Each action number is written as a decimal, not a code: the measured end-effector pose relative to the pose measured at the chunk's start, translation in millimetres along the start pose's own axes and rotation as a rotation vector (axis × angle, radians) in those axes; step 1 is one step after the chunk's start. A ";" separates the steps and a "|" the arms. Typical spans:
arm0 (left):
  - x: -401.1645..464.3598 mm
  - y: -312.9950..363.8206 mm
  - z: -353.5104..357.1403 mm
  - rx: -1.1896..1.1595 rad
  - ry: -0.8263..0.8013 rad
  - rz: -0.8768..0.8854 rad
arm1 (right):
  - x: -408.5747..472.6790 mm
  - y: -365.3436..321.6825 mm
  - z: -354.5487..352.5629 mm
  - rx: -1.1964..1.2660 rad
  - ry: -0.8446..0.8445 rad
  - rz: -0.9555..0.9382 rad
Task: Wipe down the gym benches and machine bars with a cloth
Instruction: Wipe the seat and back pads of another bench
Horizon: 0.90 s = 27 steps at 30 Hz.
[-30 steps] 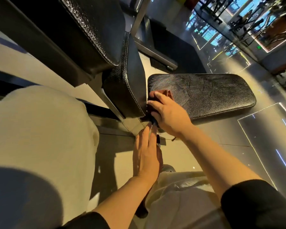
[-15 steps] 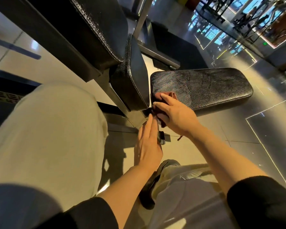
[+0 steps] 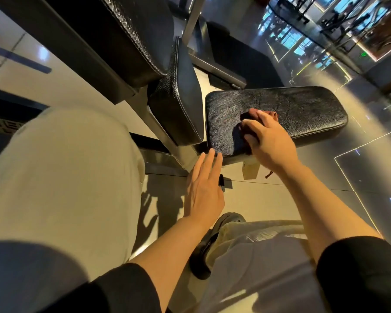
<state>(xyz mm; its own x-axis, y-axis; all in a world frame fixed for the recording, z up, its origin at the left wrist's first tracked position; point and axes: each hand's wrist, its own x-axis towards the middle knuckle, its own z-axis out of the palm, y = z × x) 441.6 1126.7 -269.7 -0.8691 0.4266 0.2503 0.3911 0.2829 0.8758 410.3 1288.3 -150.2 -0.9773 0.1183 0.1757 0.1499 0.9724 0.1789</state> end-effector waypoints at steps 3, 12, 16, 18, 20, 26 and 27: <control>1.0 1.1 3.7 -0.035 0.018 -0.028 | -7.7 -27.4 12.4 -0.033 -0.024 -0.063; 4.8 5.9 9.6 -0.025 0.103 0.002 | 2.4 -11.2 2.7 0.047 -0.137 -0.118; 17.2 10.4 12.2 0.017 0.123 0.049 | 8.0 17.8 -13.0 0.031 -0.002 0.146; 21.7 13.3 14.3 0.046 0.101 0.087 | 1.0 6.6 -2.9 -0.009 0.022 0.129; 26.8 19.4 15.9 0.062 0.066 0.137 | -7.7 -3.4 4.2 -0.013 -0.029 0.003; 48.4 40.4 19.7 0.170 -0.049 0.288 | -3.2 65.3 -33.0 -0.035 -0.027 0.081; 54.7 45.1 19.8 0.198 -0.066 0.313 | -2.3 79.6 -40.2 -0.044 0.011 0.167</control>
<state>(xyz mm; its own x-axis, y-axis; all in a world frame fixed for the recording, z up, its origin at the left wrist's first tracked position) 417.7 1179.9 -224.7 -0.6796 0.5712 0.4602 0.6910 0.2879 0.6631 430.5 1357.4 -97.4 -0.9365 0.2755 0.2170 0.3171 0.9295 0.1884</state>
